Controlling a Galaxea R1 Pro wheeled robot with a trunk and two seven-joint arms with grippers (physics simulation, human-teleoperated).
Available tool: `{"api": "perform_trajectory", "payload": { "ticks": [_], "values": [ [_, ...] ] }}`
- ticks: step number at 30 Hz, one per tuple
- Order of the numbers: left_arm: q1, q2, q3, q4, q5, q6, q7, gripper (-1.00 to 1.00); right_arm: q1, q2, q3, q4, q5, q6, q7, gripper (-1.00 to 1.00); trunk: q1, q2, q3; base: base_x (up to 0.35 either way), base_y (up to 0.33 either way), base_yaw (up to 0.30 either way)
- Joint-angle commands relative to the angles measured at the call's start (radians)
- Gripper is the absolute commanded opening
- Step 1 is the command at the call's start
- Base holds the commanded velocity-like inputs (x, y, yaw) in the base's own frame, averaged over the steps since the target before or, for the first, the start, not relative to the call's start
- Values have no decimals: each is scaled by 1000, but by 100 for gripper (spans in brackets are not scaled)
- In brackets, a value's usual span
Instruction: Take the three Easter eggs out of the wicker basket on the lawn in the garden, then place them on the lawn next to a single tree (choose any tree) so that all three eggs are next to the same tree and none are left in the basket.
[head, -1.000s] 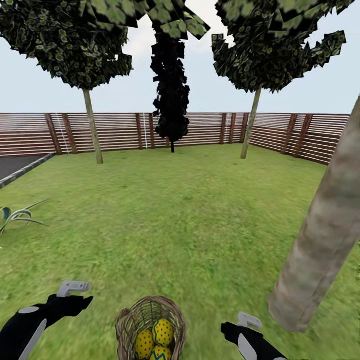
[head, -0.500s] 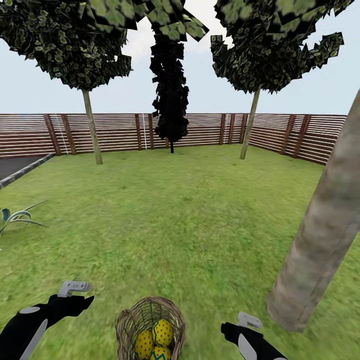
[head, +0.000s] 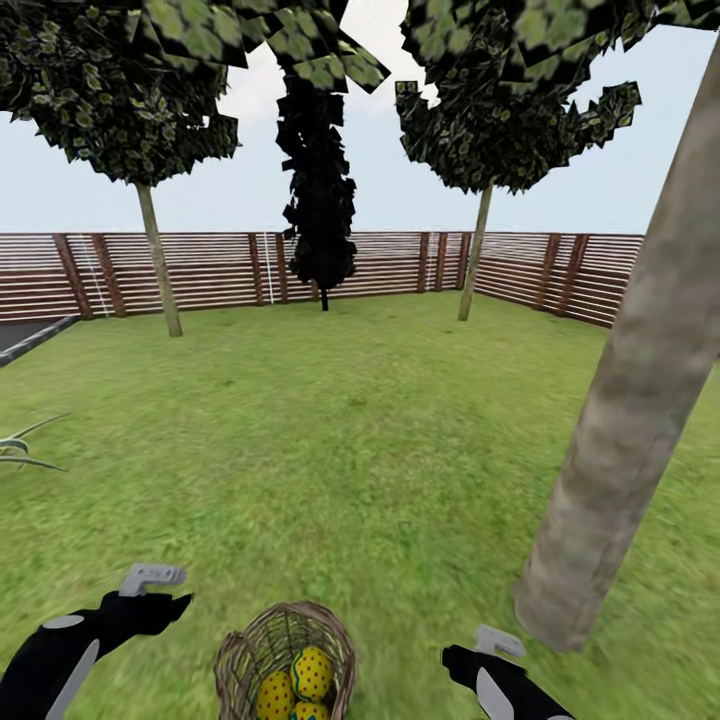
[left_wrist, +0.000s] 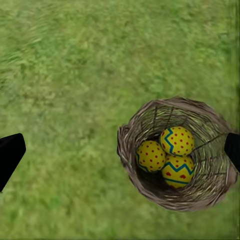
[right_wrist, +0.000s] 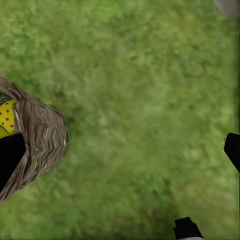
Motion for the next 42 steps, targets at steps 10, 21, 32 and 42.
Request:
{"api": "perform_trajectory", "payload": {
  "ticks": [10,21,32,42],
  "values": [
    [-2,-63,1,52,5,7,-59,100,0,1,2,-2,-7,6,-4,100,-38,68,40,0,0,-189],
    [-91,-90,8,251,23,5,-106,100,-1,2,2,-2,-7,6,-4,100,-49,89,50,0,0,-23],
    [-185,-101,8,469,29,-85,-100,100,0,2,2,-3,-7,6,-3,100,-49,89,50,0,0,0],
    [-273,-145,-3,666,16,-196,-90,100,-1,3,2,-3,-6,6,-2,100,-49,89,50,0,0,0]
  ]
}}
